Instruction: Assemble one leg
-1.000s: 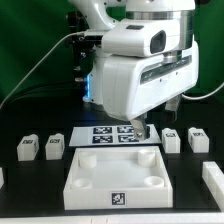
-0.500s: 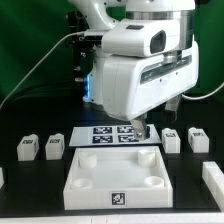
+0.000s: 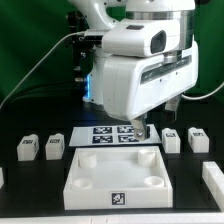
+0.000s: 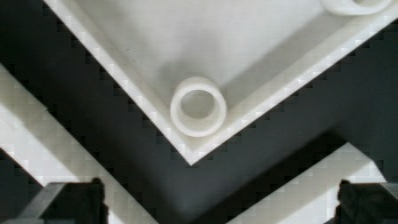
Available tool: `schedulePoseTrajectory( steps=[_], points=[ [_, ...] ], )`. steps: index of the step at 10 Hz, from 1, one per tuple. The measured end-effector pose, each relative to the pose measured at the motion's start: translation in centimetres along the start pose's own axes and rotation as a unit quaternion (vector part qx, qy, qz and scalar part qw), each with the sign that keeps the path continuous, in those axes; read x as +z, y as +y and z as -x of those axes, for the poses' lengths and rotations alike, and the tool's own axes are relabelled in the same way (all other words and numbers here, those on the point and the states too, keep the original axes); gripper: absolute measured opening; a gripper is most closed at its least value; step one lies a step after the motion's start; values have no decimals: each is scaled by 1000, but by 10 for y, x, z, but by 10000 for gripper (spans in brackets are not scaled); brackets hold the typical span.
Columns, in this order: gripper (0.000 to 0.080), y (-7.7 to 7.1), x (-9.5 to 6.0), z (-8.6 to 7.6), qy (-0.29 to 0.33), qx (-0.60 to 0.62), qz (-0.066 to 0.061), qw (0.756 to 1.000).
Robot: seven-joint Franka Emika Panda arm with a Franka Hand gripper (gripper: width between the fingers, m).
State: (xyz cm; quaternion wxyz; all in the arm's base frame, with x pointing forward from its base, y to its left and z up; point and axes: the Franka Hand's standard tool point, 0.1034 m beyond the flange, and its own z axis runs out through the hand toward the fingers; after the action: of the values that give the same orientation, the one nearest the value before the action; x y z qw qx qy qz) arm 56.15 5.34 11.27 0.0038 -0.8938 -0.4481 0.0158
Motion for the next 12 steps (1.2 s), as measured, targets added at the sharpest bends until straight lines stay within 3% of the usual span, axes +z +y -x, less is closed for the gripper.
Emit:
schedulePoseTrajectory(
  steps=[2,5,7,8,12],
  points=[
    [650,-1,1,4,-1,-50,1,999],
    [650,-29,13,62,-7,-241,-7,971],
    [650,-42,30,92,-6,-338,-16,941],
    [650,-46,39,100,-5,-371,-22,929],
    [650,-57,88,112,2,-344,-35,938]
  ],
)
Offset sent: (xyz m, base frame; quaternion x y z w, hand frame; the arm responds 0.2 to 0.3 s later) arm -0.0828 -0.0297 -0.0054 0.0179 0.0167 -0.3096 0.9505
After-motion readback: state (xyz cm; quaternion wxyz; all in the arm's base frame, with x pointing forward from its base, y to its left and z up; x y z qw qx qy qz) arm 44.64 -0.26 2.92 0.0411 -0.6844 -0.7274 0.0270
